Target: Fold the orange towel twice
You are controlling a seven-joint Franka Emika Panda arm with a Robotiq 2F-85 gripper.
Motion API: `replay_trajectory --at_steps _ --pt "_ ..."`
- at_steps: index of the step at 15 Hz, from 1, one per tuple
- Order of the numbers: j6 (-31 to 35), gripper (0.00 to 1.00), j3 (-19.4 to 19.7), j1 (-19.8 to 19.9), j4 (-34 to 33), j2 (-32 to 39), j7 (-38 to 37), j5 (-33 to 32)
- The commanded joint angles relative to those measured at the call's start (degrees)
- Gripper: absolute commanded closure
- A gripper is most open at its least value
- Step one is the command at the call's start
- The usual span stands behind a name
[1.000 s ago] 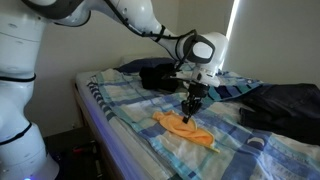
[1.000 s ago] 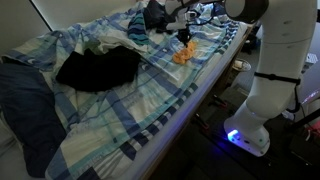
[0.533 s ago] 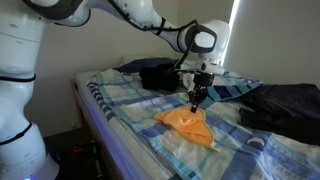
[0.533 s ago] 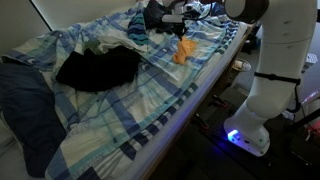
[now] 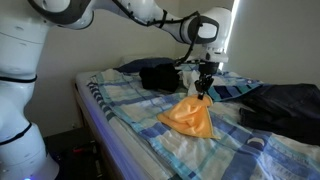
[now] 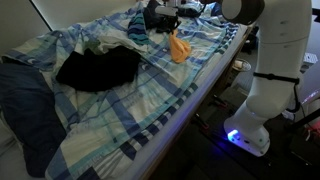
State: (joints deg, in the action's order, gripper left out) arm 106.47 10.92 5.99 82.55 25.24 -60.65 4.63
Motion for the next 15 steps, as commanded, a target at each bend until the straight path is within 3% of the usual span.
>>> replay_trajectory --at_steps 1,15 --pt "-0.2 0.95 -0.3 0.3 -0.5 0.2 0.1 0.0" --pt "-6.0 0.98 0.3 4.9 -5.4 6.5 2.0 2.8"
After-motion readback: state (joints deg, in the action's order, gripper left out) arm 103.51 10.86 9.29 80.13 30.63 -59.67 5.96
